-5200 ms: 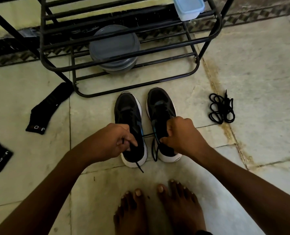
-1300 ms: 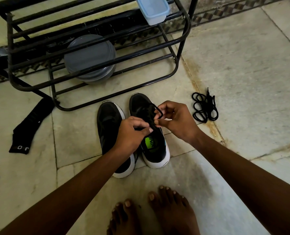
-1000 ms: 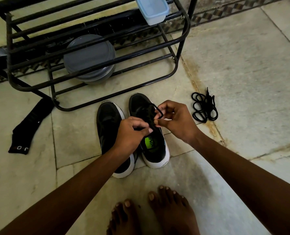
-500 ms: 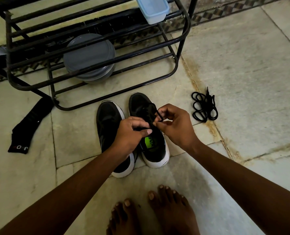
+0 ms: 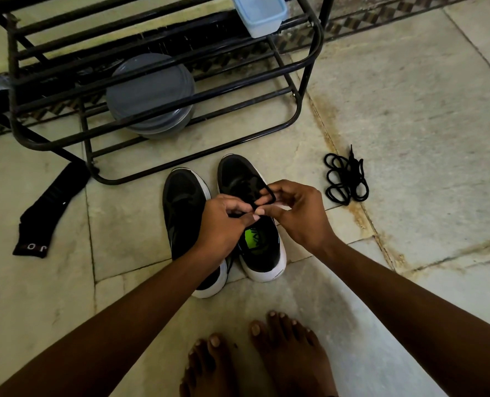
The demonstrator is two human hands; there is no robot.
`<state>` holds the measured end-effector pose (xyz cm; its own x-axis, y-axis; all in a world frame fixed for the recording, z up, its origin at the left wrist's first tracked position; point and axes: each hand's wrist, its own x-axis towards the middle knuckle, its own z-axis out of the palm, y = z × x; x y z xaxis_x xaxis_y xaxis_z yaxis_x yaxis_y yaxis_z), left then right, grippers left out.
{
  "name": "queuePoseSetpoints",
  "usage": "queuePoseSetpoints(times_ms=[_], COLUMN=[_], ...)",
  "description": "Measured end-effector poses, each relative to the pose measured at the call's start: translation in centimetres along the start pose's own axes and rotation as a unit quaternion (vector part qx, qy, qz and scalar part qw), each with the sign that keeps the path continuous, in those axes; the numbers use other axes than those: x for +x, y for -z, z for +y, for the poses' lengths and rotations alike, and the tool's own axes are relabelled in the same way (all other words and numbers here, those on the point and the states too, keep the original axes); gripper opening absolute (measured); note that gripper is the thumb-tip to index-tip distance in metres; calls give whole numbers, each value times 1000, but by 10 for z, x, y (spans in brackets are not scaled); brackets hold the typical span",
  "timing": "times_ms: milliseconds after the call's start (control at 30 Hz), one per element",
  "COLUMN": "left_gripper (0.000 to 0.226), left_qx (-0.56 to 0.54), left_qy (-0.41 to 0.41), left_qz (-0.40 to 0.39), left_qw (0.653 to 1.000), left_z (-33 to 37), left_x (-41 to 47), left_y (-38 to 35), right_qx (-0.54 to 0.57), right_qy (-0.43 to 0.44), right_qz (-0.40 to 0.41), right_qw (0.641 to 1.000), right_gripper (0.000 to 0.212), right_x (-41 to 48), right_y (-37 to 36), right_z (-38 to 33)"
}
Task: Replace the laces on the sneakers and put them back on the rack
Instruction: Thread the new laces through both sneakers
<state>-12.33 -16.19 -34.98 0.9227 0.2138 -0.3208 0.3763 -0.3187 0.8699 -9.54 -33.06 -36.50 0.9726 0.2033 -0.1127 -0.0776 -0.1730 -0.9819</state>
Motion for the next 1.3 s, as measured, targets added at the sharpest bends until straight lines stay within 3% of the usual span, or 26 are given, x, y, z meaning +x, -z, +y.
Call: queuePoseSetpoints(times_ms=[200, 333, 467, 600, 667, 733, 800, 833, 900, 967, 1100, 1300], left_gripper=[21, 16, 17, 22, 16, 6, 12, 17, 20, 17, 12, 11], left_qx=[109, 120, 52, -191, -81, 180, 323, 316, 197, 135, 114, 202], left_qy=[-62, -123, -156, -51, -73, -137, -108, -59, 11, -3, -29, -80], left_qz=[-53, -24, 42, 99, 111, 60, -48, -120, -255, -306, -329, -285], left_qw=[991, 985, 985, 975, 988, 972, 939, 939, 947, 942, 937, 934], left_z=[-3, -5, 5, 27, 30, 28, 33, 37, 52, 65, 65, 48], left_x=[0, -5, -6, -9, -10, -9, -10, -12, -20, -22, -17, -18], left_y=[6, 11, 20, 37, 47, 57, 66, 70, 76, 82, 92, 95], right_qx=[-64, -126, -136, -121, -114, -114, -116, -120, -135, -152, -166, -185], right_qy=[80, 113, 106, 87, 84, 86, 94, 96, 102, 109, 103, 134], right_qz=[-1, 35, 63, 46, 40, 37, 35, 33, 31, 32, 31, 41], right_qw=[995, 985, 983, 988, 989, 989, 988, 988, 985, 982, 980, 973], right_gripper=[53, 44, 40, 41, 41, 40, 39, 38, 35, 33, 32, 28], right_x=[-16, -29, -35, -35, -36, -37, -37, -37, -38, -39, -39, -38], right_y=[-4, -14, -21, -20, -20, -19, -19, -19, -20, -21, -23, -17], right_z=[10, 23, 23, 20, 17, 16, 15, 15, 15, 15, 17, 15])
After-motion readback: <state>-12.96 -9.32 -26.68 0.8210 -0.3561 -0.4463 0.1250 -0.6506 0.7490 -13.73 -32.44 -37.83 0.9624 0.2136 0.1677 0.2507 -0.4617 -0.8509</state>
